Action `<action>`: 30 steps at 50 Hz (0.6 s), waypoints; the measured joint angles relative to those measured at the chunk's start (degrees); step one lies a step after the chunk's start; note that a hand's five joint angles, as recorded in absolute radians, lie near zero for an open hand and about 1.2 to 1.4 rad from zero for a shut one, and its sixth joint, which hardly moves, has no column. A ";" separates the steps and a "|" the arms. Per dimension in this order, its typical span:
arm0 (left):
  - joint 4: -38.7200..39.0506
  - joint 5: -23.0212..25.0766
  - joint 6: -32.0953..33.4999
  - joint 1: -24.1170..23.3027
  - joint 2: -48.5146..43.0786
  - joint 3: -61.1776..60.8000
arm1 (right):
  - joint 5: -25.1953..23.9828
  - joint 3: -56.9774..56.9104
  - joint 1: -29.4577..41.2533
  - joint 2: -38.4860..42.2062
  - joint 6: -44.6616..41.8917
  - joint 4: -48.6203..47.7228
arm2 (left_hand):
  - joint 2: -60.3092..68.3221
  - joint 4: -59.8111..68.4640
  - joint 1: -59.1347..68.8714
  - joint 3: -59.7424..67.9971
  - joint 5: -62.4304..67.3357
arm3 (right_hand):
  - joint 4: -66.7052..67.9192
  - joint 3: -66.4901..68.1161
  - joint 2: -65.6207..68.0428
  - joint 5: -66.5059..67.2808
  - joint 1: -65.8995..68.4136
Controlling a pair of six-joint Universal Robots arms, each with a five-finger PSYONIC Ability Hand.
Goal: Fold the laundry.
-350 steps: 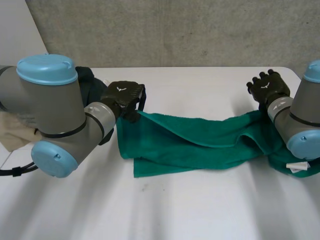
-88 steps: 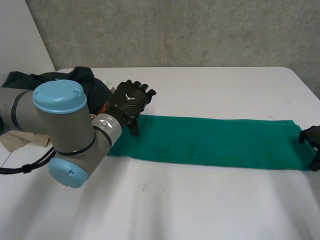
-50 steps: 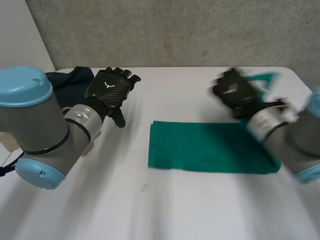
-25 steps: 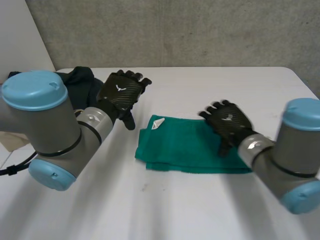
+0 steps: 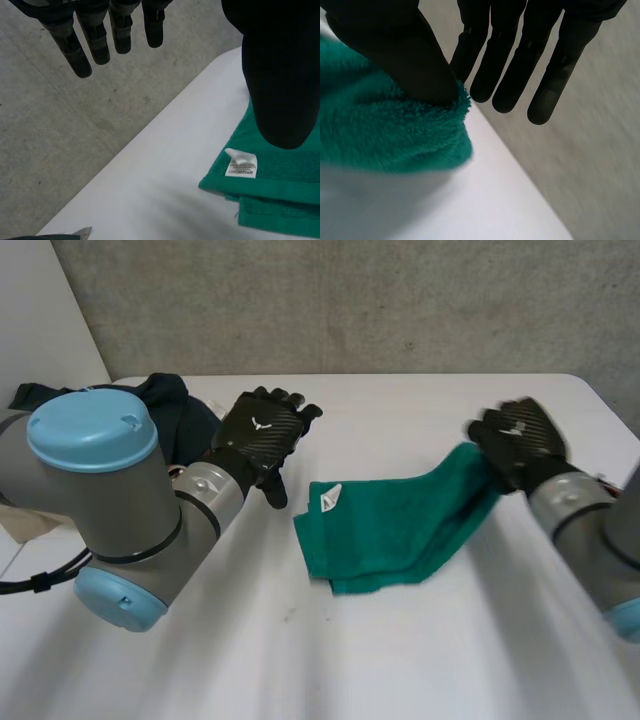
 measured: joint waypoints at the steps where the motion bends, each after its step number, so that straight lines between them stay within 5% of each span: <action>1: -0.01 -0.02 -0.04 0.02 0.17 -0.06 | -0.49 -0.79 1.97 0.56 0.07 0.09 | 0.00 0.00 0.00 0.00 0.00 | 0.00 0.00 0.00 0.04 0.38; 10: -0.15 -0.91 -2.33 0.55 1.16 -0.51 | -8.52 -8.50 19.11 13.26 -0.09 2.26 | 0.00 0.00 0.00 0.00 0.00 | 0.00 0.00 0.00 0.19 0.90; 13: -0.16 -1.95 -3.69 0.70 1.15 -0.28 | -7.12 -11.71 20.66 17.50 0.86 4.99 | 0.00 0.00 0.00 0.00 0.00 | -26.19 -26.12 -27.00 -25.26 -25.20; 17: -0.13 -3.09 -4.85 0.72 1.10 0.23 | -2.05 -14.36 20.77 18.92 4.04 7.90 | 0.00 0.00 0.00 0.00 0.00 | -53.81 -53.40 -53.56 -53.54 -48.73; 22: -0.07 -3.86 -6.16 0.19 0.99 1.74 | 3.32 -14.54 17.96 15.35 12.94 9.69 | 0.00 0.00 0.00 0.00 0.00 | -56.50 -56.21 -55.27 -55.48 -49.37; 30: -0.36 -3.61 -12.14 -3.42 -0.82 6.51 | 4.71 -13.17 9.65 7.80 28.23 12.85 | 0.00 0.00 0.00 0.00 0.00 | -56.50 -56.21 -55.27 -55.48 -49.37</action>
